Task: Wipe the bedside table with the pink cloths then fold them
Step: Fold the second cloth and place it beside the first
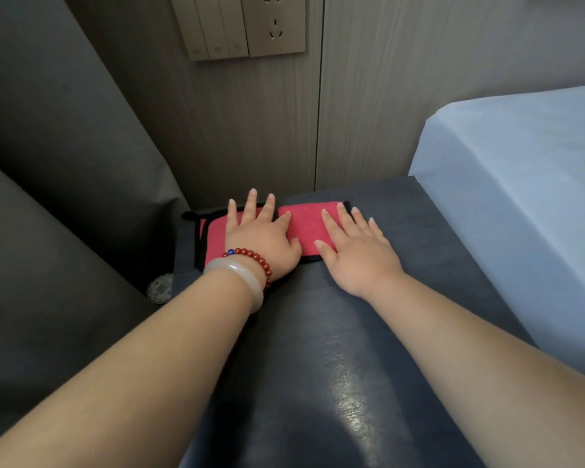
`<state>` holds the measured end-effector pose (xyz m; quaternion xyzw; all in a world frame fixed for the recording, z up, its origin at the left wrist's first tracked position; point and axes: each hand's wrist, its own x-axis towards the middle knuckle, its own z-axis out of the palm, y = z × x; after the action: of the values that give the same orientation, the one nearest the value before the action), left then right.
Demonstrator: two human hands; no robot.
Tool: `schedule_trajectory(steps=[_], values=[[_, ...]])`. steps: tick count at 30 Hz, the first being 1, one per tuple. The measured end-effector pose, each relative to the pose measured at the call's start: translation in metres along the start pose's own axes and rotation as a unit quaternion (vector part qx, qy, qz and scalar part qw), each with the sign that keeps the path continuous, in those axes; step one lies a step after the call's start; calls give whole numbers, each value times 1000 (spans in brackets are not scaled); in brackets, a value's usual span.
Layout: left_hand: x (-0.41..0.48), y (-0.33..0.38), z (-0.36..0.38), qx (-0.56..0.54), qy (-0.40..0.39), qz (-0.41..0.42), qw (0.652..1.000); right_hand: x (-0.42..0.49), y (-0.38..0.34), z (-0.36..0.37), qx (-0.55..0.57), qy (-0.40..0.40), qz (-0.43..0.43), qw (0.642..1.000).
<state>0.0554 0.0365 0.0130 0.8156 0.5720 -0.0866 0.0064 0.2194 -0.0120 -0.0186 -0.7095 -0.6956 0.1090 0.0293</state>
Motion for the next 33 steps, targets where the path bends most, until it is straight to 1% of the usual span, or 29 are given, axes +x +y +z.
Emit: schedule_trajectory(steps=[3, 5, 6, 7, 8, 11, 13, 16, 17, 20, 21, 24, 26, 27, 30, 33], values=[[-5, -5, -7, 51, 23, -24, 998, 4, -8, -3, 7, 2, -5, 1000], [-1, 0, -11, 29, 57, -44, 997, 9, -10, -8, 16, 60, -4, 998], [2, 3, -11, 6, 64, -49, 997, 12, -11, -9, 14, 91, -8, 996], [6, 7, -8, -14, 60, -48, 997, 16, -12, -9, 7, 105, -14, 994], [9, 9, -4, -26, 44, -43, 998, 21, -12, -9, -1, 98, -18, 995], [12, 6, 14, -47, -23, -50, 997, 31, -7, -3, -22, 28, -1, 999], [12, 1, 21, -71, -32, -61, 995, 36, -1, -4, -34, 7, 13, 999], [10, 2, 22, -102, -18, -61, 993, 40, 3, -10, -56, -16, 29, 998], [8, 3, 21, -109, -2, -60, 992, 39, 2, -13, -62, -13, 28, 998], [-1, 1, 20, -143, 49, -75, 986, 32, -2, -13, -41, 37, 19, 998], [-4, -2, 22, -151, 44, -87, 984, 30, -3, -12, -35, 39, 13, 999], [-8, -10, 28, -123, -18, -104, 987, 28, -6, -5, -38, -5, 20, 999], [-6, -12, 27, -117, -43, -100, 987, 29, -12, -4, -58, 3, 21, 998], [-5, -12, 26, -123, -51, -97, 986, 29, -15, -3, -68, 17, 8, 998], [-6, -12, 25, -123, -46, -92, 987, 27, -26, 0, -48, 22, -35, 998], [-4, -12, 28, -116, -44, -92, 988, 28, -29, 2, -28, 7, -30, 999]])
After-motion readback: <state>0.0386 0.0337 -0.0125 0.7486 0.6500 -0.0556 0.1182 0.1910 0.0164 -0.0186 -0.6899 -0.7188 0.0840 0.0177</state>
